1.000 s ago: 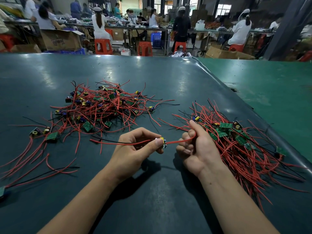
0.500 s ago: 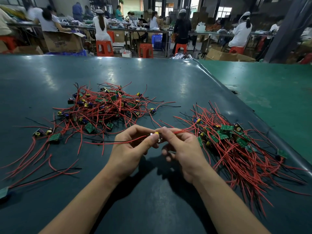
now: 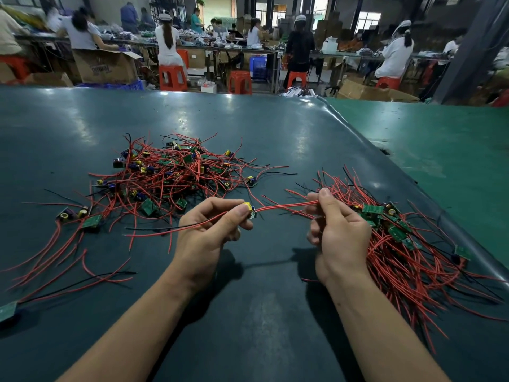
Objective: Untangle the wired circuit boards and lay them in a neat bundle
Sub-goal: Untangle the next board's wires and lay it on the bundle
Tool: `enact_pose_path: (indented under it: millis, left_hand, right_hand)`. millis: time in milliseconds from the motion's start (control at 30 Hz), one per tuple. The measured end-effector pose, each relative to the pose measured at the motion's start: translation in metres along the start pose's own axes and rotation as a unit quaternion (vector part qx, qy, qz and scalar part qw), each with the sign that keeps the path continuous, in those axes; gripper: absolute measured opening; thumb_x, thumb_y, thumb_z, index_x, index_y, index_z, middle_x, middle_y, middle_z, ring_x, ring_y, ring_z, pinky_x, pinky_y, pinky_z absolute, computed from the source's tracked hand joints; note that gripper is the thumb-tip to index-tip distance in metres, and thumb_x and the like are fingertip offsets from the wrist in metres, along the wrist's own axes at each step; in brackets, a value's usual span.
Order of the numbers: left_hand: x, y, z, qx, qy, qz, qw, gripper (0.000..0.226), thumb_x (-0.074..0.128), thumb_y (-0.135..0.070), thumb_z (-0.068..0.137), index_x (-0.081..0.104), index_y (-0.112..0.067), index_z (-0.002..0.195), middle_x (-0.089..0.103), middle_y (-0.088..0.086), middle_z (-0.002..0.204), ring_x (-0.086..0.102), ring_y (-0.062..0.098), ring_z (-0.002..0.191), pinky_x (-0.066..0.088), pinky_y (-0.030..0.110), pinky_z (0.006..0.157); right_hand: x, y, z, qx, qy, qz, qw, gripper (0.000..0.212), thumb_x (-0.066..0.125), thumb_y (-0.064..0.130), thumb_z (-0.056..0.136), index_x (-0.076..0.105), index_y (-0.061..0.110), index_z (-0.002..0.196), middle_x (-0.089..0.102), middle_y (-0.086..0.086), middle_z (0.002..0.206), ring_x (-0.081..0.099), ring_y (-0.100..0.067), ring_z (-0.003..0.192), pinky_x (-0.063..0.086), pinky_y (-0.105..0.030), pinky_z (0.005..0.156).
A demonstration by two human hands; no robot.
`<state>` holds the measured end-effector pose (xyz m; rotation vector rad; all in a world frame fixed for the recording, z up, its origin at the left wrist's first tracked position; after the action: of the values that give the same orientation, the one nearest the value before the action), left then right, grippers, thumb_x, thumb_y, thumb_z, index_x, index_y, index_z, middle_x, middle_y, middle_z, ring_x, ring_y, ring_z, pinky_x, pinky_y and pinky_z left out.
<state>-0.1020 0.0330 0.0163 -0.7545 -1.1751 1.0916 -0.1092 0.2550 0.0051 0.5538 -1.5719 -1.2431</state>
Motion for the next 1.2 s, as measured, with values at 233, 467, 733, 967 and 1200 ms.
enact_pose_path:
  millis: [233,467,733,967,1200]
  left_hand:
    - [-0.011,0.013,0.004,-0.103,-0.044,-0.147,0.983,0.016,0.066,-0.022,0.075,0.073,-0.016,0.088,0.057,-0.002,0.065,0.046,0.007,0.053,0.05,0.021,0.059]
    - [0.032,0.027,-0.015,-0.214,0.138,-0.155,0.954,0.036,0.079,-0.053,0.066,0.073,-0.017,0.067,0.069,0.002,0.075,0.059,0.01,0.056,0.054,0.022,0.062]
    - [0.048,0.036,-0.037,-0.252,0.243,-0.003,0.937,0.032,0.061,-0.033,0.085,0.059,-0.002,0.076,0.058,-0.001,0.047,0.041,0.002,0.027,0.028,0.013,0.028]
    - [0.046,0.043,-0.032,-0.243,0.208,0.004,0.947,0.028,0.069,-0.048,0.074,0.072,-0.02,0.07,0.061,0.001,0.061,0.053,0.009,0.049,0.037,0.019,0.041]
    - [0.04,0.041,-0.027,-0.215,0.18,0.039,0.959,0.014,0.069,-0.025,0.074,0.07,-0.011,0.071,0.061,0.005,0.061,0.057,0.009,0.045,0.04,0.017,0.038]
  right_hand:
    - [-0.008,0.0,0.007,0.048,0.0,0.098,0.994,0.024,0.051,0.018,0.1,0.066,0.011,0.083,0.054,0.003,0.054,0.04,-0.008,0.038,0.028,-0.016,0.038]
    - [0.041,-0.038,-0.024,0.161,0.221,-0.062,0.96,0.03,0.059,0.039,0.09,0.075,0.014,0.084,0.05,0.002,0.05,0.038,-0.007,0.038,0.032,-0.016,0.04]
    - [0.067,-0.054,-0.055,0.176,0.374,-0.087,0.907,0.032,0.077,0.04,0.073,0.077,0.012,0.09,0.054,-0.001,0.055,0.044,-0.006,0.043,0.033,-0.015,0.04]
    - [0.058,-0.051,-0.042,0.188,0.28,-0.026,0.941,0.011,0.077,0.023,0.067,0.07,0.016,0.07,0.054,-0.001,0.053,0.047,-0.008,0.037,0.038,-0.018,0.043]
    - [0.049,-0.053,-0.037,0.18,0.244,-0.091,0.949,0.015,0.068,0.019,0.087,0.073,0.016,0.073,0.051,-0.007,0.059,0.038,-0.015,0.05,0.024,-0.02,0.045]
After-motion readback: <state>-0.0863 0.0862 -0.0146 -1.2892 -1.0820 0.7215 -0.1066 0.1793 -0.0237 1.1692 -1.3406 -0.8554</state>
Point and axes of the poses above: each hand's wrist, its own z-axis towards the middle knuckle, its own x-axis out of the palm, y = z × x, the point moved 10 cm from there along z, towards the middle knuckle
